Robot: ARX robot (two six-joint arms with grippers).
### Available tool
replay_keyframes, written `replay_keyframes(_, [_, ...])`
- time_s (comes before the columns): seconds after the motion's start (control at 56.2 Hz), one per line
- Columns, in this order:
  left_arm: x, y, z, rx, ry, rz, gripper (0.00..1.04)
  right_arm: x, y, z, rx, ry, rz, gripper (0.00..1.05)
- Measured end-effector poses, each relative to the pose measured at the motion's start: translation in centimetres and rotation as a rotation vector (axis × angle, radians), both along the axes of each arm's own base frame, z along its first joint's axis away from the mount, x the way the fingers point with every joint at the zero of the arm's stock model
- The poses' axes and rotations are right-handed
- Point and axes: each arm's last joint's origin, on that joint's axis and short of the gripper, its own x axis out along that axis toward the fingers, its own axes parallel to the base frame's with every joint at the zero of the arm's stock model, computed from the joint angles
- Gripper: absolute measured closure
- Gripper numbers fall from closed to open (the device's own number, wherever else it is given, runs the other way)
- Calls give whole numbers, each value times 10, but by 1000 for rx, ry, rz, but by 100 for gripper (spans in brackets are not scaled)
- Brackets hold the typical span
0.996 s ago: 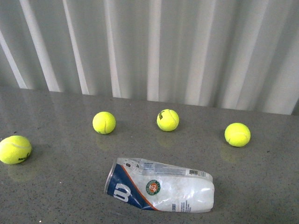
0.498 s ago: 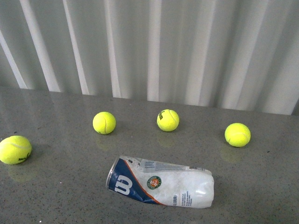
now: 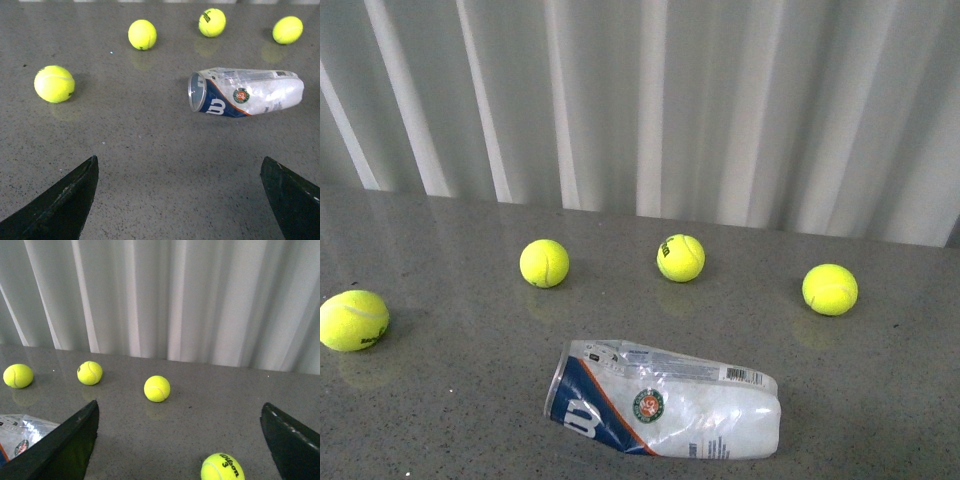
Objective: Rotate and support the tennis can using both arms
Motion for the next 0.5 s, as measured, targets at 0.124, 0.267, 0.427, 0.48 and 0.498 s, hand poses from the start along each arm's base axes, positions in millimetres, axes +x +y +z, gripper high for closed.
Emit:
replay_keyframes(0.124, [17, -2, 35, 32, -124, -30, 7, 0, 0, 0, 0, 0, -2, 7])
replay_keyframes(0.267, [68, -7, 49, -58, -123, -121, 7, 0, 0, 0, 0, 0, -2, 7])
replay_keyframes(0.427, [139, -14, 26, -76, 39, -119, 7, 0, 0, 0, 0, 0, -3, 7])
replay_keyframes(0.48, [151, -18, 17, -93, 92, -133, 7, 0, 0, 0, 0, 0, -3, 7])
replay_keyframes(0.498, [157, -19, 11, -103, 114, -143, 7, 0, 0, 0, 0, 0, -2, 7])
